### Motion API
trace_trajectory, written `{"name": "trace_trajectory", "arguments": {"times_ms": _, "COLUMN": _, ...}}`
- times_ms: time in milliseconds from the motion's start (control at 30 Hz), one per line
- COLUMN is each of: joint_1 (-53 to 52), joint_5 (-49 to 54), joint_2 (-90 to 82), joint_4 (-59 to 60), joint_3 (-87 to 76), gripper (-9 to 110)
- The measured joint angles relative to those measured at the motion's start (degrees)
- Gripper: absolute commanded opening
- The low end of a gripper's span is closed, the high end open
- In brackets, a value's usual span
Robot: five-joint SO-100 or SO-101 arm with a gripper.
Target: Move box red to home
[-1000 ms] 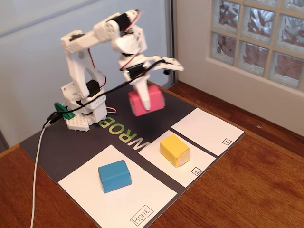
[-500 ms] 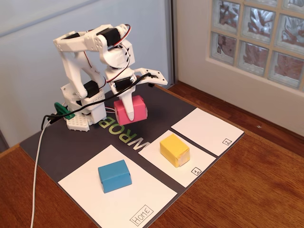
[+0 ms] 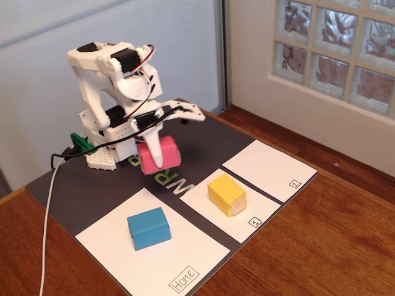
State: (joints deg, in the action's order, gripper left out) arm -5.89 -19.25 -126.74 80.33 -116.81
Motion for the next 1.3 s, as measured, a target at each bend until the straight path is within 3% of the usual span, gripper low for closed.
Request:
{"name": "trace_trajectory", "arguments": {"times_ms": 533, "joint_1": -10.6, "joint_5": -0.6, "joint_2": -5.4, "joint_4": -11.1, "joint_3": -15.6, "gripper": 0}}
{"name": "trace_trajectory", "arguments": {"times_ms": 1300, "joint_1": -21.5, "joint_5": 3.6, "joint_2": 14.1, "joint_4": -23.6, "joint_3": -17.2, "gripper": 0}}
